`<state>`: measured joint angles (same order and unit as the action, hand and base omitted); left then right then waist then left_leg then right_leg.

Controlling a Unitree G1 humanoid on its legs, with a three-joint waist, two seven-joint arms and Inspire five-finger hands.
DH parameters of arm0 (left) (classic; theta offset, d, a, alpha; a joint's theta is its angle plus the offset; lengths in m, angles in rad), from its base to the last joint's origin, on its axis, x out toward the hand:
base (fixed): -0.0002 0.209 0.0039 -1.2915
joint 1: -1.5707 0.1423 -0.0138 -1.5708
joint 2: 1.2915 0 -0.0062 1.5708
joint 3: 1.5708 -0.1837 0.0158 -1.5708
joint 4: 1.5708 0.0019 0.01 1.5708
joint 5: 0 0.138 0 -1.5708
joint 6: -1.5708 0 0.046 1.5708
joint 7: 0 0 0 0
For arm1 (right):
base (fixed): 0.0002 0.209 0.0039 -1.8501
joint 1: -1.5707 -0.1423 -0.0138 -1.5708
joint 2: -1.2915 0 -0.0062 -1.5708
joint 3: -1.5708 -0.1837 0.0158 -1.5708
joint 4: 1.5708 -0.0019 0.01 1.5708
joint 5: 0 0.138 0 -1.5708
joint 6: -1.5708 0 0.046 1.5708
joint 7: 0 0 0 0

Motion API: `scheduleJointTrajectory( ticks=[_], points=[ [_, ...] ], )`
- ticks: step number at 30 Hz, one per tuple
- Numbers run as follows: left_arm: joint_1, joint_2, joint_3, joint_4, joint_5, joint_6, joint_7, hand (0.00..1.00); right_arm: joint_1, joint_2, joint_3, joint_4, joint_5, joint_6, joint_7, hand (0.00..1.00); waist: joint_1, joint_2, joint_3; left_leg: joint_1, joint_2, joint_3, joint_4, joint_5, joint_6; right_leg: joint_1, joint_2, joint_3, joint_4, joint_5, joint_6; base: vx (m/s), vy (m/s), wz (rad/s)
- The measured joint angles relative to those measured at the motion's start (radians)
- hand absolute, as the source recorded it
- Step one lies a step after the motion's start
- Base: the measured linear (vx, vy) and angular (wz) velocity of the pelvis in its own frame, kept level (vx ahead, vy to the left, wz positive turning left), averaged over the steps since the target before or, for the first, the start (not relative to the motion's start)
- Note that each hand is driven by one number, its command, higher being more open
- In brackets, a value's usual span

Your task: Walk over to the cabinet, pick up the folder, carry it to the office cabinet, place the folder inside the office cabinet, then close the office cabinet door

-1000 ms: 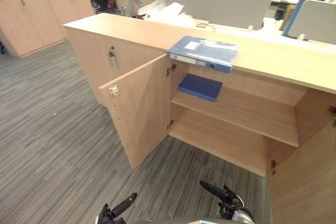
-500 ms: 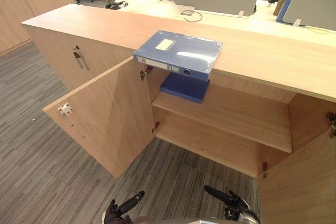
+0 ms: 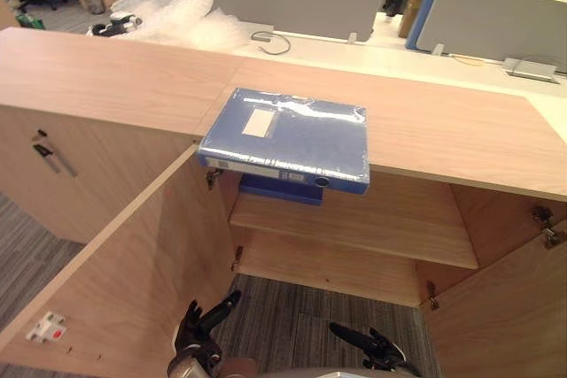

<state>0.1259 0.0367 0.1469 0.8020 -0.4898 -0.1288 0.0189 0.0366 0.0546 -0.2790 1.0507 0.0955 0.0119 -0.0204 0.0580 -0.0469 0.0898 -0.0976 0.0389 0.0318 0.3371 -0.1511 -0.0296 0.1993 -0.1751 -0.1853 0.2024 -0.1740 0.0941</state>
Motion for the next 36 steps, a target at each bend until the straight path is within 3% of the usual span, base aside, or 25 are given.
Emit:
scheduleJointTrajectory(
  ticks=[5,7,11,21,26,33,36],
  points=[
    [0.040,0.014,-0.157,-0.245,-0.071,-0.003,-0.067,1.00,0.008,-0.028,0.044,-0.013,-0.067,0.004,0.011,1.00,-0.007,0.029,-0.021,0.063,-0.004,0.017,-0.184,0.105,-0.013,-0.006,0.006,0.015,-0.062,0.034,-0.003,-0.01,-0.110,-0.16],
    [0.080,0.010,-0.225,-0.367,-0.092,-0.003,-0.087,1.00,0.021,-0.057,0.083,-0.012,-0.095,0.007,0.011,1.00,-0.010,0.042,-0.027,0.113,0.004,0.014,-0.294,0.166,-0.024,-0.008,0.019,0.016,-0.062,0.037,-0.005,-0.04,-0.165,0.01],
    [0.166,0.004,-0.302,-0.555,-0.091,-0.001,-0.101,1.00,0.057,-0.095,0.099,-0.011,-0.092,0.014,0.007,1.00,-0.013,0.057,-0.036,0.159,0.023,0.013,-0.413,0.233,-0.032,-0.017,0.037,0.016,-0.066,0.037,-0.005,-0.05,-0.118,-0.03],
    [0.244,0.051,-0.292,-0.711,0.062,0.012,-0.066,1.00,0.058,-0.092,0.122,-0.016,-0.094,0.023,-0.002,1.00,-0.010,0.046,-0.034,0.144,0.000,-0.012,-0.430,0.269,-0.033,-0.007,0.025,-0.016,-0.105,-0.004,0.007,-0.10,-0.028,0.05],
    [0.290,0.224,-0.305,-0.919,0.107,0.021,-0.121,1.00,0.060,-0.096,0.142,-0.011,-0.096,0.031,0.008,1.00,0.000,0.036,-0.047,0.123,-0.004,-0.041,-0.430,0.278,-0.037,-0.007,0.029,-0.040,-0.114,-0.011,0.013,0.00,-0.010,0.17],
    [0.309,0.335,-0.290,-0.999,0.060,0.023,-0.176,1.00,0.042,-0.095,0.139,0.020,-0.104,0.041,0.034,1.00,0.007,0.016,-0.043,0.114,-0.010,-0.045,-0.424,0.273,-0.038,-0.007,0.028,-0.034,-0.126,-0.004,0.010,0.07,-0.002,0.02],
    [0.364,0.350,-0.218,-1.160,0.011,0.028,-0.193,1.00,0.033,-0.098,0.078,0.057,-0.114,0.040,0.041,1.00,0.015,0.015,-0.044,0.111,0.001,-0.049,-0.424,0.268,-0.044,-0.010,0.039,-0.016,-0.126,0.011,0.006,0.04,-0.003,0.02]
  ],
)
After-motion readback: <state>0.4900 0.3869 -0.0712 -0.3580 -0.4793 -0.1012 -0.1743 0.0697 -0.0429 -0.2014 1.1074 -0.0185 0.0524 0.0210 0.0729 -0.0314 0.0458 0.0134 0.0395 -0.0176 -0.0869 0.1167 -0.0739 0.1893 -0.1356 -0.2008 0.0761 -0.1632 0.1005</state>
